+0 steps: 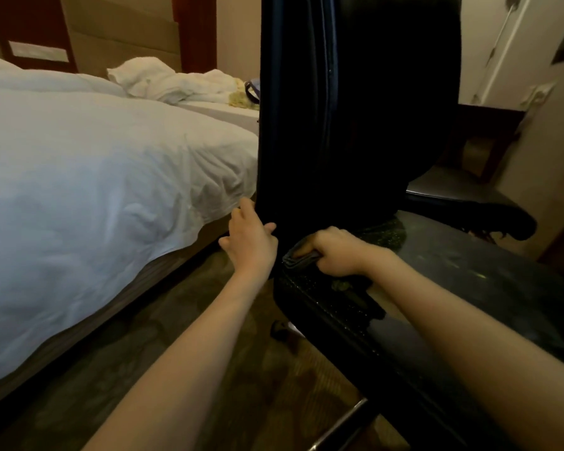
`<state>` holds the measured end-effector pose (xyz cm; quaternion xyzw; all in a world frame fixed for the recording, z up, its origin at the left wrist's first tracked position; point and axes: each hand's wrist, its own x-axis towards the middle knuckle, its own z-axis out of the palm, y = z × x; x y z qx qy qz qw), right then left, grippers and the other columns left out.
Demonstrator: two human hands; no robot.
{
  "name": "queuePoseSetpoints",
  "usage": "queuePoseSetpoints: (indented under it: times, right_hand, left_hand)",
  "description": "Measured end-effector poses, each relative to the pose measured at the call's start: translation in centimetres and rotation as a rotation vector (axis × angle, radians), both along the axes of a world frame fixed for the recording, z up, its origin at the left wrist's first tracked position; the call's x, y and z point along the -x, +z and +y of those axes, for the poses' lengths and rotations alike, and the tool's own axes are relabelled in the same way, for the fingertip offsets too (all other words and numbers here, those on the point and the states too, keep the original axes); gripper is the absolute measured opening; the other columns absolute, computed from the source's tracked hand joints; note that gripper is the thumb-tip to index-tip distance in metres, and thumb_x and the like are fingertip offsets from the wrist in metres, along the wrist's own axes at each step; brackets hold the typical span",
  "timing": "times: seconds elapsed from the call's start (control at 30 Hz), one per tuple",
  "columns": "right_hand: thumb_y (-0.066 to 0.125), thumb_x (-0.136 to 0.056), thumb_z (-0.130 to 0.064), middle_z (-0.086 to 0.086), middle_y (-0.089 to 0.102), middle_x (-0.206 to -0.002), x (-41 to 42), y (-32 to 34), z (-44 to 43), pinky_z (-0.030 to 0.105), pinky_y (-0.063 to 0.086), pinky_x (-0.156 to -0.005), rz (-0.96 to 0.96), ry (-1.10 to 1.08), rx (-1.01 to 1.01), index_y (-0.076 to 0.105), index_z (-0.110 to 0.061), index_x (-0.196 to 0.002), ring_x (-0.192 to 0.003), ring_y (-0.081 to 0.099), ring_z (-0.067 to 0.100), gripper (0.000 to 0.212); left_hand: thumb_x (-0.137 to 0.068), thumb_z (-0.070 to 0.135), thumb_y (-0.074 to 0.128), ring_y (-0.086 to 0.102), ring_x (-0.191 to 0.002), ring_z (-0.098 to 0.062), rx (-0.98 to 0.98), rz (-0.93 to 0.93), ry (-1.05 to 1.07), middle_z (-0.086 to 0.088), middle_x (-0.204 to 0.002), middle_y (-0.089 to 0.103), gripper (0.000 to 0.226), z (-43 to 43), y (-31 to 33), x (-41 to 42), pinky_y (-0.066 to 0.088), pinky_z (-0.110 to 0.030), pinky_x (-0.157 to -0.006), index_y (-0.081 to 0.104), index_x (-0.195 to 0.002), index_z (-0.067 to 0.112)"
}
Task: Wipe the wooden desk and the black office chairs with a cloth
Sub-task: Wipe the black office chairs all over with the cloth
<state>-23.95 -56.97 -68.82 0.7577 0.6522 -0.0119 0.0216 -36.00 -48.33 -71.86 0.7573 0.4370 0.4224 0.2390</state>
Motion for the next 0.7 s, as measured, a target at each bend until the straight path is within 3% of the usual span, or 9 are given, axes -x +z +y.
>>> queuePoseSetpoints:
  times: [0.13,0.23,0.33,0.53,0.7]
  right_hand:
    - [0.045,-0.086,-0.005,0.001,0.055,-0.132,1.4,1.1,0.9,0.032,0.044,-0.093,-0.054,-0.039,-0.059,0.051,-0.035,-0.134,-0.12,0.05,0.023,0.057]
    - [0.045,-0.091,-0.01,0.002,0.043,-0.142,3.2,-2.0,0.3,0.042,0.039,-0.099,-0.235,-0.024,-0.094,0.041,-0.039,-0.139,-0.129,0.038,0.03,0.057]
    - [0.044,-0.093,-0.009,-0.003,0.032,-0.15,1.7,-3.3,-1.6,0.042,0.037,-0.103,-0.235,0.015,-0.1,0.035,-0.039,-0.142,-0.134,0.031,0.029,0.058]
    - [0.046,-0.094,-0.013,0.006,0.045,-0.141,-2.9,-1.1,-5.0,0.044,0.042,-0.099,-0.233,-0.2,-0.018,0.043,-0.035,-0.139,-0.128,0.042,0.03,0.05]
    - [0.047,-0.092,-0.014,0.0,0.041,-0.142,3.5,-1.1,-2.2,0.046,0.04,-0.098,-0.23,-0.128,-0.214,0.049,-0.036,-0.133,-0.129,0.037,0.031,0.047]
  left_hand:
    - [-0.091,0.015,0.057,0.048,-0.113,-0.029,0.051,0.028,0.011,-0.009,-0.12,0.048,0.037,-0.1,0.4,-0.2,0.036,-0.052,-0.089,0.037,-0.121,0.011]
    - [-0.09,0.015,0.057,0.049,-0.11,-0.029,0.053,0.01,0.012,-0.008,-0.119,0.047,0.04,0.3,0.2,-0.3,0.037,-0.051,-0.087,0.037,-0.124,0.011]
    - [-0.09,0.013,0.056,0.049,-0.11,-0.029,0.027,-0.012,0.006,-0.008,-0.118,0.046,0.041,0.2,-0.1,-0.3,0.036,-0.049,-0.084,0.036,-0.126,0.011]
    - [-0.09,0.009,0.054,0.048,-0.114,-0.031,0.024,-0.015,0.039,-0.011,-0.124,0.045,0.045,-0.5,-0.1,-0.6,0.035,-0.052,-0.088,0.034,-0.131,0.007]
    - [-0.09,0.009,0.054,0.046,-0.116,-0.033,0.013,-0.005,0.048,-0.015,-0.126,0.044,0.044,-0.6,0.1,-0.6,0.041,-0.056,-0.088,0.034,-0.129,0.004]
